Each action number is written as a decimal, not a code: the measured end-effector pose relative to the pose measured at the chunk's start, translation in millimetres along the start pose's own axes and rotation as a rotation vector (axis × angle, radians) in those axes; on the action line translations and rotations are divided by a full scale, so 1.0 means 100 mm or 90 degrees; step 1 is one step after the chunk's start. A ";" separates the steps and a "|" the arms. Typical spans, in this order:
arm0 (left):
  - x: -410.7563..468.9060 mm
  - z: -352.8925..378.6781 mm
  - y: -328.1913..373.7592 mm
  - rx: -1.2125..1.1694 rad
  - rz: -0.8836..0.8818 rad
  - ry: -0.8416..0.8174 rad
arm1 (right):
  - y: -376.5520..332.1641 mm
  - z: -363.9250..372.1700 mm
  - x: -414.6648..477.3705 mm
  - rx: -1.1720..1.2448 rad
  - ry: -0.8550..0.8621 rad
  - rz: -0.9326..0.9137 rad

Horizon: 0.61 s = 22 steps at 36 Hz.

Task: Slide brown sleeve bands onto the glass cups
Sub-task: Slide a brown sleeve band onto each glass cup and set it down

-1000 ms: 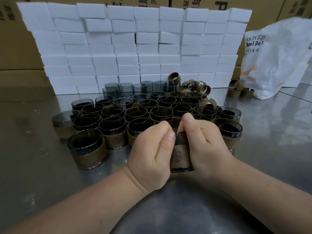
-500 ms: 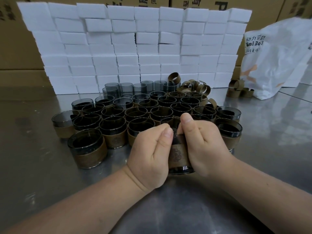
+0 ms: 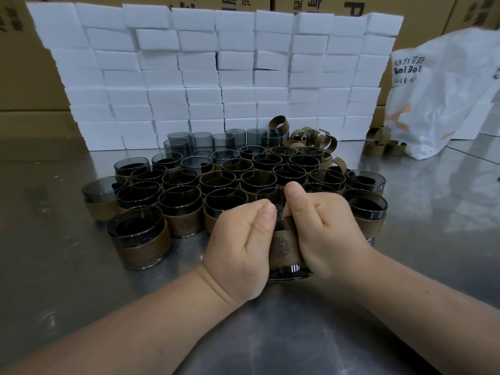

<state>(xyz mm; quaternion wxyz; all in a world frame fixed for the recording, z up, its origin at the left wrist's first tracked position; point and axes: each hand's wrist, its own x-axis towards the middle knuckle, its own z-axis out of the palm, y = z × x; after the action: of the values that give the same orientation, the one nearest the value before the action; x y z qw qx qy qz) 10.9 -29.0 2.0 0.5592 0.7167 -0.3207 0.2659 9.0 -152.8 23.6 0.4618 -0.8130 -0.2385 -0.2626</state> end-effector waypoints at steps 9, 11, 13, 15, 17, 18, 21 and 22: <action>-0.02 0.02 -0.05 -0.006 0.003 0.011 | 0.01 0.00 -0.01 0.054 -0.011 0.031; -0.02 0.02 -0.05 -0.002 0.010 0.019 | 0.02 0.00 0.00 0.089 -0.003 0.052; 0.00 0.03 -0.06 0.007 0.017 0.040 | 0.03 0.01 0.01 0.138 0.017 0.091; 0.01 0.03 -0.06 -0.007 0.010 0.073 | 0.03 0.02 0.02 0.175 0.036 0.138; 0.02 0.03 -0.05 -0.026 -0.007 0.092 | 0.03 0.03 0.03 0.204 0.060 0.180; 0.02 0.03 -0.05 -0.032 -0.011 0.086 | 0.03 0.03 0.04 0.222 0.077 0.198; 0.01 0.02 -0.03 0.011 0.025 0.003 | 0.03 0.00 0.08 0.251 0.127 0.239; 0.01 0.02 -0.02 0.040 0.039 -0.034 | 0.03 -0.01 0.09 0.255 0.135 0.252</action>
<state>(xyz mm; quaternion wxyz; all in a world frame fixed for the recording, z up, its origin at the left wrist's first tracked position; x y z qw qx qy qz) 13.1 -30.4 1.0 0.5197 0.7305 -0.3487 0.2734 17.3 -153.6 27.5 0.6773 -0.7046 -0.0728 -0.1988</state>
